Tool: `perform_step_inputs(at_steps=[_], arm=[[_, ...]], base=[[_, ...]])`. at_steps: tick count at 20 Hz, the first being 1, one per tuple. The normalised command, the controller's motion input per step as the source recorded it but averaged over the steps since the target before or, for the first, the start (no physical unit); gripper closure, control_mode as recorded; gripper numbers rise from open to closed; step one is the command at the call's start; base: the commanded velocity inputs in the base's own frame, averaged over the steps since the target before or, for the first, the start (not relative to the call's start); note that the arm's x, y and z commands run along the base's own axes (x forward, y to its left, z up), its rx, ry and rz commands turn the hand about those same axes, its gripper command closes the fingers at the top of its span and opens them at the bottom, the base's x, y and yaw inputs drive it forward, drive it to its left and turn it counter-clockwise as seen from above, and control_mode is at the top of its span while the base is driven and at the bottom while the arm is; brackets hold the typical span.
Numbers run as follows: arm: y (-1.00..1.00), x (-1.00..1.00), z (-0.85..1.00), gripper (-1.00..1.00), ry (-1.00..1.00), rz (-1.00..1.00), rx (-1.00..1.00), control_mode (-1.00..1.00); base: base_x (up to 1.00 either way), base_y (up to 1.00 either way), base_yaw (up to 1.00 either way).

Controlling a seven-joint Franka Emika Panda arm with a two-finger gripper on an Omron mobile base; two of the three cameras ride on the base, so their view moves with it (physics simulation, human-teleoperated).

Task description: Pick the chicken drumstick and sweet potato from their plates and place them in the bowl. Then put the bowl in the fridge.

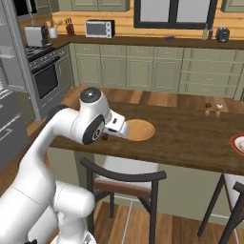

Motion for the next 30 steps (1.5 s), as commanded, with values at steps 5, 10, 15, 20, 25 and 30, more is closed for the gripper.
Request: perform_step_inputs(at_steps=[5, 10, 15, 20, 25, 30], arm=[[0.0, -1.0, 0.47, 1.0, 0.0, 0.0, 0.0, -1.0], [0.0, 0.0, 0.0, 1.0, 0.0, 0.0, 0.0, 1.0], [0.0, 0.0, 0.0, 1.0, 0.0, 0.0, 0.0, 1.0], [0.0, 0.0, 0.0, 1.0, 0.0, 0.0, 0.0, 1.0], [0.0, 0.0, 0.0, 1.0, 0.0, 0.0, 0.0, 1.0], [0.0, 0.0, 0.0, 1.0, 0.0, 0.0, 0.0, 1.0]], base=[[0.0, 0.0, 0.0], [-0.6, -0.25, -0.06], [-0.24, -0.95, -0.11], [-0.13, -1.0, -0.02], [-0.03, -1.0, 0.0], [0.0, -1.0, 0.0]])
